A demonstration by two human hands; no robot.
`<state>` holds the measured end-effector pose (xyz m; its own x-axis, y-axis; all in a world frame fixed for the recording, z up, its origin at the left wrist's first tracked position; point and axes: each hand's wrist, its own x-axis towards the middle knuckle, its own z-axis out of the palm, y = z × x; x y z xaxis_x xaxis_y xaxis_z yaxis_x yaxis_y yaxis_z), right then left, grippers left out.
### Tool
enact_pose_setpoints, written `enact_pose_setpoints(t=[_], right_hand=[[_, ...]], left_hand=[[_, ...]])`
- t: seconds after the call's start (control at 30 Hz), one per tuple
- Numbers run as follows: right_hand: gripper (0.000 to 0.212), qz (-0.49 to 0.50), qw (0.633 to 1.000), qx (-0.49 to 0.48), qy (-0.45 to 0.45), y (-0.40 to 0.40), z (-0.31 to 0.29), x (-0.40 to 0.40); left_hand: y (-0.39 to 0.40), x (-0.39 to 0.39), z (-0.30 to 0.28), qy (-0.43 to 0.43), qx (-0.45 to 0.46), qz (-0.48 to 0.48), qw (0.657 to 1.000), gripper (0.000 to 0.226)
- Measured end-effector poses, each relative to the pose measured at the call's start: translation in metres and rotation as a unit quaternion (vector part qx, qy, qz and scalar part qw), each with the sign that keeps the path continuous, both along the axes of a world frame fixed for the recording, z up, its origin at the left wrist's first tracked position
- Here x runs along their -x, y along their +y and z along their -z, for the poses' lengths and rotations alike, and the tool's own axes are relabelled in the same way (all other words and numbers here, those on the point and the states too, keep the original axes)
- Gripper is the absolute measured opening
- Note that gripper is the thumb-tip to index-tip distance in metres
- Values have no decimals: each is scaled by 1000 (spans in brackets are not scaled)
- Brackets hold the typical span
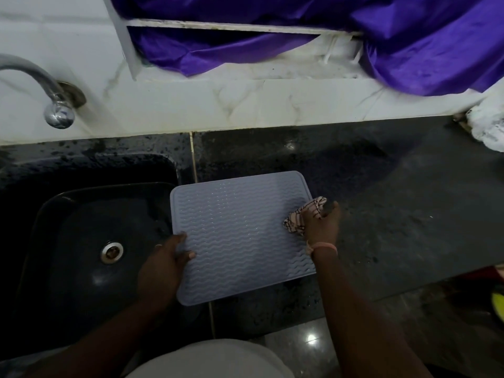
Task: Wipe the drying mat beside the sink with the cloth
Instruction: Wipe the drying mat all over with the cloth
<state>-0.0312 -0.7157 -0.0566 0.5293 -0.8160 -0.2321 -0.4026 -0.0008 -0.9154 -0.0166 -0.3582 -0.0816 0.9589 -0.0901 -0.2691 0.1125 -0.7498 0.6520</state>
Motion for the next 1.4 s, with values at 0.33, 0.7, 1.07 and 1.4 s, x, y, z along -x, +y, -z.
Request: enact_pose_setpoints(t=[0.33, 0.7, 1.07, 1.4], right_hand=[[50, -14, 970, 237, 49, 19, 0, 3], [56, -130, 949, 245, 150, 19, -9, -5], [55, -138, 952, 217, 169, 37, -14, -15], [49, -172, 962, 178, 114, 85, -17, -19]], left_hand=[[-3, -2, -6, 0, -8, 7, 1000, 50], [0, -5, -4, 6, -10, 6, 1000, 49], [3, -6, -7, 9, 2, 11, 1000, 52], [4, -7, -5, 14, 26, -11, 1000, 52]])
